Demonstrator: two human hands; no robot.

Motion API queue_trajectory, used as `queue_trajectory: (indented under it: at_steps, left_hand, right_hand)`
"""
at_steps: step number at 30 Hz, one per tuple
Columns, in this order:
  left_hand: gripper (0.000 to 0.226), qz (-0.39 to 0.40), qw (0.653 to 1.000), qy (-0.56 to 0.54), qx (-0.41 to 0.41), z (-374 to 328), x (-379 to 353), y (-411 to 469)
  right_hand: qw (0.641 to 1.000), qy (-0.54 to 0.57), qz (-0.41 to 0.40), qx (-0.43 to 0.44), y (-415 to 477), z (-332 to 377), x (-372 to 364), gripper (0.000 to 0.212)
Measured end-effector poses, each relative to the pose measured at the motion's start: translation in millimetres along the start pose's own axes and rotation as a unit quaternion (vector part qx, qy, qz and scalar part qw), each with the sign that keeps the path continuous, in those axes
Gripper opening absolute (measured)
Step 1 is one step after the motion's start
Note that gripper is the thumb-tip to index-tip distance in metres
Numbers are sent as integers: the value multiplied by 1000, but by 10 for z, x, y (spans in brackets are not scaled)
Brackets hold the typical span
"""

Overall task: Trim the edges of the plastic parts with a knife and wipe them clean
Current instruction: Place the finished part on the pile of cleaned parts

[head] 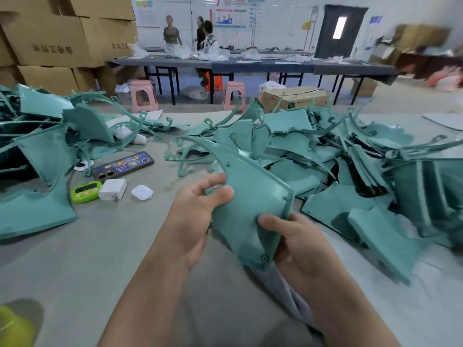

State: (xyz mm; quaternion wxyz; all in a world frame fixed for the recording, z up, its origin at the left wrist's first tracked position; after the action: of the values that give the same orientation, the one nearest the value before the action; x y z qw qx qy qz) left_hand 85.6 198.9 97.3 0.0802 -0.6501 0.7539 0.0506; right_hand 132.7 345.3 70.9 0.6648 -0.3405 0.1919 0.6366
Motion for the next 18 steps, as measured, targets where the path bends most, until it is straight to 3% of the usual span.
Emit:
queue_trajectory:
  at_steps: [6, 13, 15, 18]
  left_hand:
    - [27, 26, 999, 9, 22, 134, -645, -168]
    - [28, 145, 989, 10, 31, 285, -1403, -563]
    - [25, 207, 978, 11, 37, 370, -1701, -755]
    - [31, 288, 956, 18, 61, 539, -2186, -1127]
  right_hand:
    - [994, 33, -91, 46, -409, 273, 497, 25]
    - [982, 86, -153, 72, -1126, 348, 1044, 37]
    - [973, 131, -173, 73, -1385, 330, 1272, 46]
    - [956, 178, -215, 92, -1845, 327, 1674, 42]
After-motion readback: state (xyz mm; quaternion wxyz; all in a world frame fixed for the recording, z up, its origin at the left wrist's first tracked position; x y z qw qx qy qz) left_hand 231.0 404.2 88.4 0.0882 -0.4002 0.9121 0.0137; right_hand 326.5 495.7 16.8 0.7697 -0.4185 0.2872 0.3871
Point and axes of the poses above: each hand's wrist, its own y-axis towards the middle knuckle, its own x-axis out of the back of the hand, z = x × y, the point moved 6 cm from there along y, towards the middle knuckle, and after that the axes turned 9 degrees about y, right-handed, at the moved point
